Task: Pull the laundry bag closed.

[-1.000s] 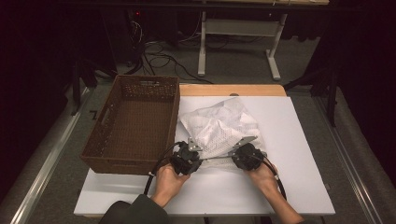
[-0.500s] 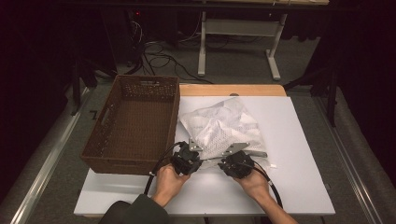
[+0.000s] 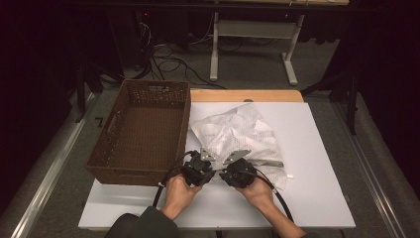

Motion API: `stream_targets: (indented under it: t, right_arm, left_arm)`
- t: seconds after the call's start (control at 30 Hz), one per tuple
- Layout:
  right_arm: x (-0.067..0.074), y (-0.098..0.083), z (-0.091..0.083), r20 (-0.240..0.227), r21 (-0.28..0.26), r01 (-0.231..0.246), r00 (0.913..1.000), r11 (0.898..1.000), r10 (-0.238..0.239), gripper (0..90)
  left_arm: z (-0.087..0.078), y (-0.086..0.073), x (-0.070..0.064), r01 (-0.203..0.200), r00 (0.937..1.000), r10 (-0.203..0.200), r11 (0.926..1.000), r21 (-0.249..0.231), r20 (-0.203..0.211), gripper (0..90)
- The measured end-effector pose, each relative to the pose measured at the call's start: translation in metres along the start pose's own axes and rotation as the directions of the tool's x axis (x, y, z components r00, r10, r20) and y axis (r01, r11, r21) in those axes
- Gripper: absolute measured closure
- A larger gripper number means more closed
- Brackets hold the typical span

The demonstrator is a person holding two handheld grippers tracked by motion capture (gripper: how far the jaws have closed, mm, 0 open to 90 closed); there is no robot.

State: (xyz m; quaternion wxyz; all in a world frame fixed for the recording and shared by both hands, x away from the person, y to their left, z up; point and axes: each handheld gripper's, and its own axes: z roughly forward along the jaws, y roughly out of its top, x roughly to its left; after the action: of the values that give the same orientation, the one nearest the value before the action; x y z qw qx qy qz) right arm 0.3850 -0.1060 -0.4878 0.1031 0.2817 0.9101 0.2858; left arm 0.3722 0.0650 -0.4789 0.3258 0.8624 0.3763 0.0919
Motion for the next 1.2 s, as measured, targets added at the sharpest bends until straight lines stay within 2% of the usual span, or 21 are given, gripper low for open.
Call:
stream_targets:
  t: [0.07, 0.23, 0.53, 0.8, 0.97, 1.2]
  right_arm:
    - [-0.002, 0.0, 0.002, -0.011, 0.004, -0.011, 0.9999, 1.0, 0.011, 78.8]
    - [-0.001, 0.001, 0.003, -0.019, 0.011, -0.004, 0.9998, 1.0, 0.004, 83.0]
    - [-0.001, 0.002, 0.006, -0.022, -0.001, -0.024, 0.9995, 1.0, 0.024, 83.2]
    - [-0.001, 0.002, 0.005, -0.021, 0.016, -0.002, 0.9998, 1.0, 0.002, 87.1]
    - [0.0, 0.0, 0.0, -0.001, 0.025, 0.027, 0.9996, 0.999, -0.027, 87.3]
    - [-0.005, -0.005, -0.005, 0.01, 0.038, 0.022, 0.9997, 0.999, -0.022, 87.4]
  left_arm:
    - [0.0, 0.0, 0.0, 0.0, 1.0, 0.0, 1.0, 0.0, 0.001, 83.8]
    - [0.0, 0.0, -0.001, 0.0, 1.0, 0.0, 1.0, -0.004, -0.002, 83.8]
    - [0.0, 0.0, -0.002, -0.002, 1.0, 0.002, 0.9999, -0.012, 0.003, 83.9]
    - [0.002, 0.0, -0.002, -0.008, 1.0, 0.008, 0.9999, -0.007, 0.001, 83.9]
    - [0.003, -0.001, -0.002, -0.018, 0.9997, 0.018, 0.9998, 0.001, -0.013, 84.1]
    - [0.004, -0.001, -0.003, -0.02, 0.9996, 0.02, 0.9998, 0.008, -0.021, 84.3]
